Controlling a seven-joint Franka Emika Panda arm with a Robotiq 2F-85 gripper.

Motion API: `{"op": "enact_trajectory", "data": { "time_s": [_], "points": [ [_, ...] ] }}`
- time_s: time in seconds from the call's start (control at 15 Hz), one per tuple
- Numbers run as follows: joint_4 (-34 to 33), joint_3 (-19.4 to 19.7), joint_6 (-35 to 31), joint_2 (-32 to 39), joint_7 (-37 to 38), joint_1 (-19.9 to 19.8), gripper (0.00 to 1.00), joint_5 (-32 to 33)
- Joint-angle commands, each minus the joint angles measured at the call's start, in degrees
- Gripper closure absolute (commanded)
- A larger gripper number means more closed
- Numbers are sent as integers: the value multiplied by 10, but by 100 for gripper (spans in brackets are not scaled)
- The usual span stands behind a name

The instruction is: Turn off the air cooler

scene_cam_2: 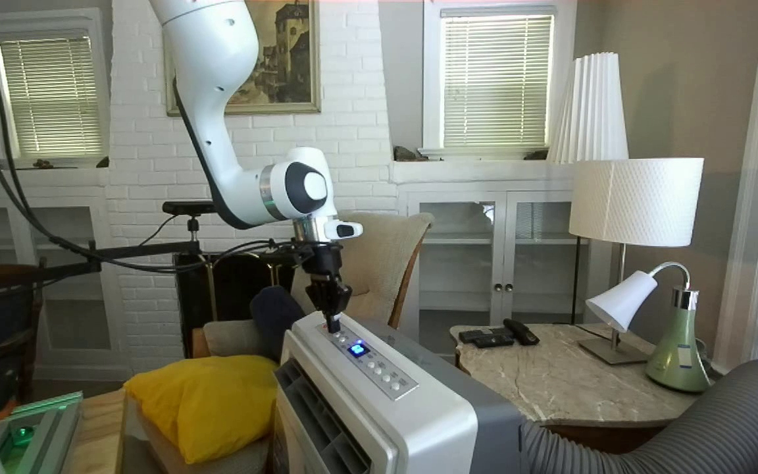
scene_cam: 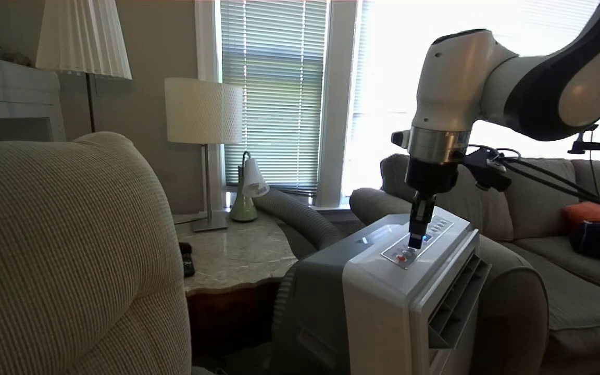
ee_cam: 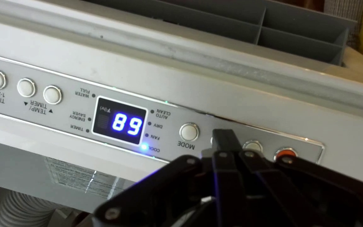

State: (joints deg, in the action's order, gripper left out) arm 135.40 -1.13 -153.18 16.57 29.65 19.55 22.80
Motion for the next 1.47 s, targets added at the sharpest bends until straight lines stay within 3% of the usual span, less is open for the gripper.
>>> {"op": "enact_trajectory", "data": {
  "time_s": [0.0, 0.53, 1.07, 1.4],
  "points": [
    [-12, 14, -14, 17, 15, 12, 100, 24],
    [-18, 25, -18, 28, 16, 23, 100, 27],
    [-25, 45, -21, 51, 47, 48, 100, 93],
    [-19, 38, -20, 42, 41, 44, 100, 100]
  ]
}}
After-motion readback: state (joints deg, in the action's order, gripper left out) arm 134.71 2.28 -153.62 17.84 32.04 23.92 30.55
